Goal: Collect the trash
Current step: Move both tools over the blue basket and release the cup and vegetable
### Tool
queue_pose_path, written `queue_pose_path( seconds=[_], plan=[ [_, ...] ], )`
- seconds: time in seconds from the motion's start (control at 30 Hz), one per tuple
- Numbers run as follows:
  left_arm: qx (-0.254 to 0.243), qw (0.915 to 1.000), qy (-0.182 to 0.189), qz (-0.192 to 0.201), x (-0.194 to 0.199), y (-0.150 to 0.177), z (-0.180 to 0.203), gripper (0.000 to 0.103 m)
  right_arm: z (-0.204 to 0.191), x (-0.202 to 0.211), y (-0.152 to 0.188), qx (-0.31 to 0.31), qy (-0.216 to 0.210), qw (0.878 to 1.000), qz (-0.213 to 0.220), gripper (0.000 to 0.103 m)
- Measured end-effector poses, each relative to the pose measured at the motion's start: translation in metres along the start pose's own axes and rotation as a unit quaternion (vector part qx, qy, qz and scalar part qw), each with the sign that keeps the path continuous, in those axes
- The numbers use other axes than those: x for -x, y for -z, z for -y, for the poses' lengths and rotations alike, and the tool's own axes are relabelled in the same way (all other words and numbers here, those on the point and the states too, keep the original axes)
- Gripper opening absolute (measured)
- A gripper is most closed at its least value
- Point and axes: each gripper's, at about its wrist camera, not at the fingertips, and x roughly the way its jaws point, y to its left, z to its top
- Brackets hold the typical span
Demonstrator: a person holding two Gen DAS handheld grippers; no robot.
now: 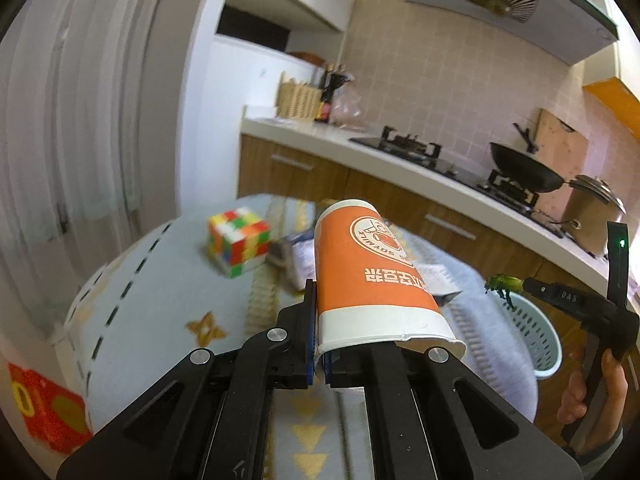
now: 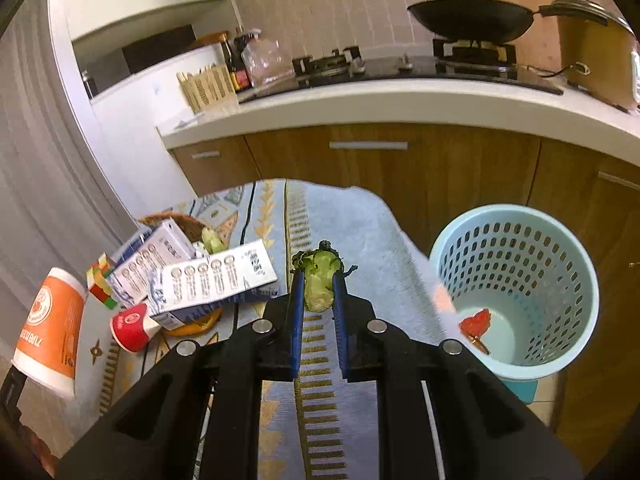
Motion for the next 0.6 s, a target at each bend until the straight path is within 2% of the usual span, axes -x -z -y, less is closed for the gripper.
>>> queue_pose_path(
  seconds=[0.33,0.53,0.6],
  plan=[
    [-0.055,0.9957,0.072,0.018,-0.013,-0.03,0.087,0.001,0.053,0.042,-0.019,-0.041,0.03,0.997,0.054,0.012],
    [-0.075,0.9864,0.145,-0.015,-0.042,-0.037,0.153,0.001,0.102,0.056,-0.025,-0.076,0.056,0.993,0.068,0.012],
    [-0.086,0.9832,0.159,-0.026,-0.054,-0.036,0.175,0.001,0.116,0.058,-0.024,-0.086,0.063,0.992,0.069,0.012]
  ],
)
